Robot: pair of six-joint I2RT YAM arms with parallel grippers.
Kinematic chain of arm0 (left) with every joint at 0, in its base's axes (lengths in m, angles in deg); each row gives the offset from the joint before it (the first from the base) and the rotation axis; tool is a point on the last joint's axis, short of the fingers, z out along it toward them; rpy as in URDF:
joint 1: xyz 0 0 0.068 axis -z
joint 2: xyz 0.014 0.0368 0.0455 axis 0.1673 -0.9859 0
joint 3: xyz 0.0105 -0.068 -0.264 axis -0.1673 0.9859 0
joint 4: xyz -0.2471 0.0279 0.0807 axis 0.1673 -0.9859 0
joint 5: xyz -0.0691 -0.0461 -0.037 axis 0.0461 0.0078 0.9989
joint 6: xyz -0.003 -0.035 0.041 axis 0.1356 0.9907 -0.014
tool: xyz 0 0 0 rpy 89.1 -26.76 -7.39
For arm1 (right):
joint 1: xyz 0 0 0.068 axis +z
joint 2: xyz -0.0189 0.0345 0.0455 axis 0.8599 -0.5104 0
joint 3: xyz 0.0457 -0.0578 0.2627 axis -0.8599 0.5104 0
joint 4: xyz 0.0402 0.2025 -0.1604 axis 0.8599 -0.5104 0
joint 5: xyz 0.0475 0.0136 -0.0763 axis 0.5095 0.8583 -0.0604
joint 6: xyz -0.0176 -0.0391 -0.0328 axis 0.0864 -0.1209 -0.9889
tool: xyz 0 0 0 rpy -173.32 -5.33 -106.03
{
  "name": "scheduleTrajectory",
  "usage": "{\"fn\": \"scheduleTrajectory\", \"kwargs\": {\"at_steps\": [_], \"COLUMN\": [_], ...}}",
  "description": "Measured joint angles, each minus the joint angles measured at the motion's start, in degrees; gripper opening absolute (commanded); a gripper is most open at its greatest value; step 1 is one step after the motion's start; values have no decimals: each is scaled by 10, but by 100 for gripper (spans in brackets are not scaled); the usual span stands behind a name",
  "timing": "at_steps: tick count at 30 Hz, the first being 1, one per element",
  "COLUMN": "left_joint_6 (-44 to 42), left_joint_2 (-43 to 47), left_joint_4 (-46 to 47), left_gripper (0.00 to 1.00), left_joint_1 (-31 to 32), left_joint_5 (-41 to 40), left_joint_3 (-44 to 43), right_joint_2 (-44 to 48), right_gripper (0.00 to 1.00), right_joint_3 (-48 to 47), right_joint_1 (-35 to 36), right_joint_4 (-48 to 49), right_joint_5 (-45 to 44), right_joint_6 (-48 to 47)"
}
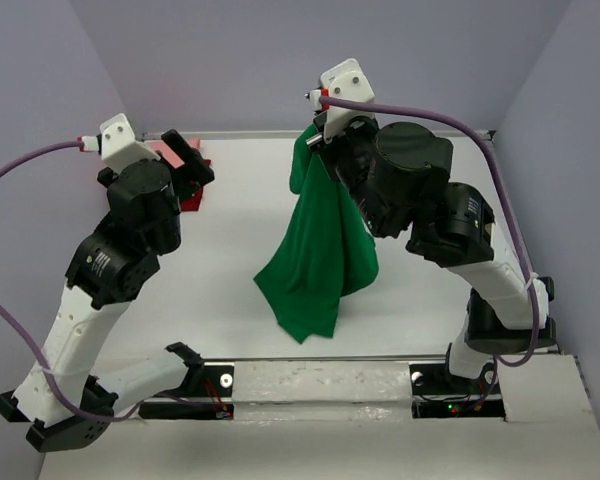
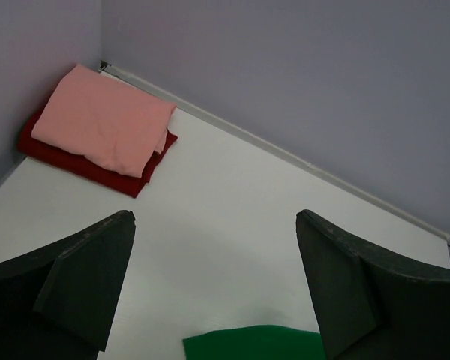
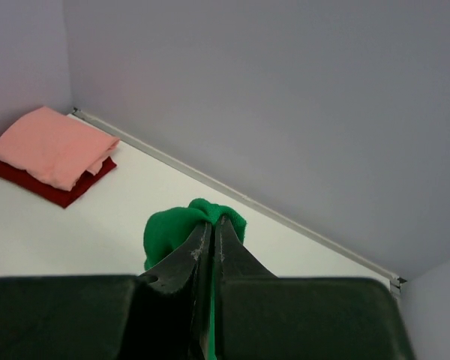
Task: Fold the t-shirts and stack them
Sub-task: Flatten out the tshirt
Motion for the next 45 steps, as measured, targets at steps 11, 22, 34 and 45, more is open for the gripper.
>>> {"fn": "scheduleTrajectory", "kwargs": {"at_steps": [11,22,34,45], "left_joint_6": [14,22,23,23], "left_joint_2": [28,24,11,12], "left_joint_4": [-50,-55,-43,-40], "left_gripper": [98,98,98,98], "left_joint_1": [8,9,20,27], "left_joint_5": [-48,-45,-37,-30], "left_joint_3": [10,61,67,71], "right_joint_2": [-21,-113,-80,-101], "right_gripper": [0,0,0,66], "right_joint_3": [12,-20,78,105], "right_joint_1": [13,24,-242,-546], "right_joint_4": [33,-21,-24,-92], "right_joint_5": [-18,94,73,253], "right_joint_6": [-28,39,49,165]}}
